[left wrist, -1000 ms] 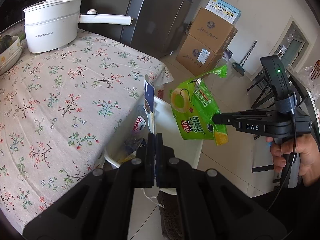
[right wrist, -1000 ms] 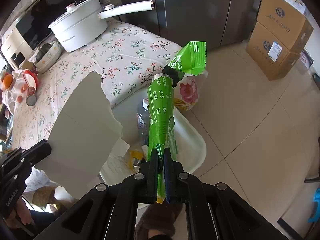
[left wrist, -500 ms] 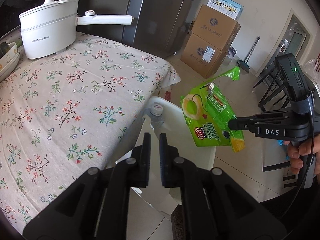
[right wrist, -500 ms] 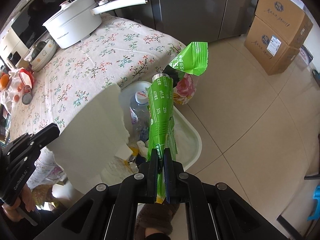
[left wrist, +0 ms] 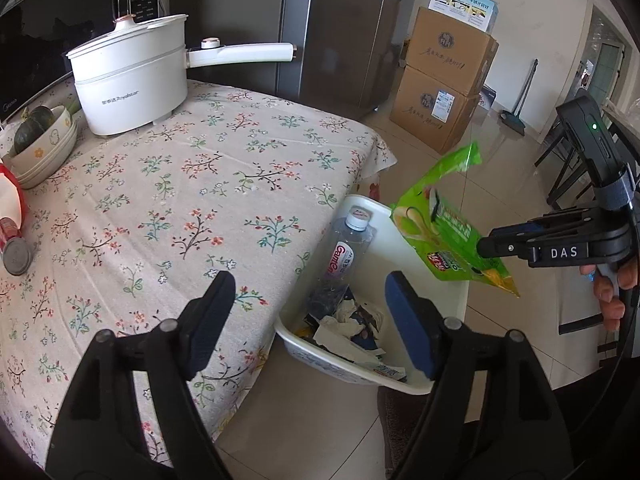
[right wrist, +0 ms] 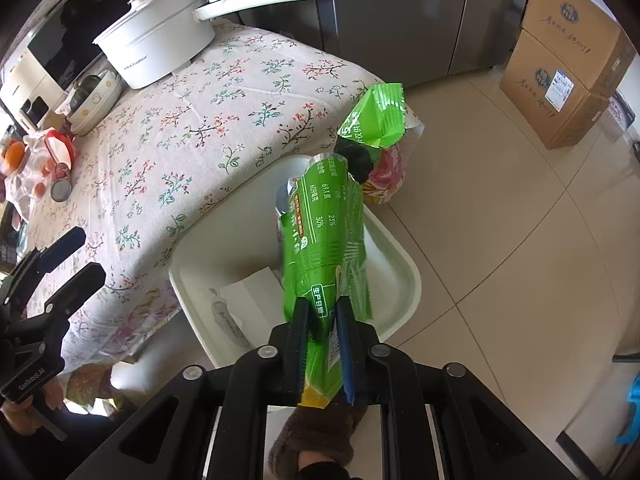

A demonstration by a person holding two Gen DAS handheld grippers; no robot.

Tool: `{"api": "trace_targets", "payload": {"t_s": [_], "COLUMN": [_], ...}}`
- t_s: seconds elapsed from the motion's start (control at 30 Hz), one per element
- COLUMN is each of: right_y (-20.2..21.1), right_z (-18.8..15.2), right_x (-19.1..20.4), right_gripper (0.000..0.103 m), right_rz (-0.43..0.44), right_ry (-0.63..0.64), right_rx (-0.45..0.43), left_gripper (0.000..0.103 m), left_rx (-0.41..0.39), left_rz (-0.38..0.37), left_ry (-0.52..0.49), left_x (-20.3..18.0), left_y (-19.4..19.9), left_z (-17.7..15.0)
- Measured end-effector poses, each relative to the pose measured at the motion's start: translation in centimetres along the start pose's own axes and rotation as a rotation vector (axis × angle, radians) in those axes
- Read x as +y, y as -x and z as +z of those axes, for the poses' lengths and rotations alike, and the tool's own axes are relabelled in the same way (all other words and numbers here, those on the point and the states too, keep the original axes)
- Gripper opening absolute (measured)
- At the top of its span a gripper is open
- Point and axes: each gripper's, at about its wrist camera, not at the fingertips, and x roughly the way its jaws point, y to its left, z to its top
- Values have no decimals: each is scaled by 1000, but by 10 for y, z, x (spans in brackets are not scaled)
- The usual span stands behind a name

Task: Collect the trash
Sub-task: 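Carry the paper sheet and green bag to the white bin and release both, then grasp the red can with the left tool while the right tool grasps the red-rimmed paper bowl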

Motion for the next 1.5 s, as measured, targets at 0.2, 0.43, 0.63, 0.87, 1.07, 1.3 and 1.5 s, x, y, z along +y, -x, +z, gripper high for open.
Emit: {"api": "trace_targets", "payload": {"t_s": [0.2, 0.43, 0.63, 0.87, 1.07, 1.3, 1.5], "right_y": [6, 6, 9, 3, -16, -41, -52], "right_z": [4, 7, 14, 33, 48, 65, 80], "right_x": [9, 21, 35, 64, 105, 153, 191], "right_gripper": [55, 57, 68, 79, 81, 82, 83], "right_rz": [3, -2, -11, -19, 2, 26, 31], "right_ry": [6, 29, 45, 69, 113, 158, 220], "right_rx": [-28, -29, -52, -77, -74, -54, -59], "left_gripper": [82, 82, 83, 91, 97, 97, 97], "left_rx": [15, 21, 27, 30, 27, 41, 45], "left_rz": [47, 79, 122, 204, 288, 354, 395], "left_ry": [6, 31, 52, 135, 227, 365, 504], "left_x": [15, 31, 50, 91, 134, 190, 251], "left_y": [6, 13, 22, 37, 50, 57, 60], "left_z": [-3, -9, -13, -24, -31, -35, -34]}}
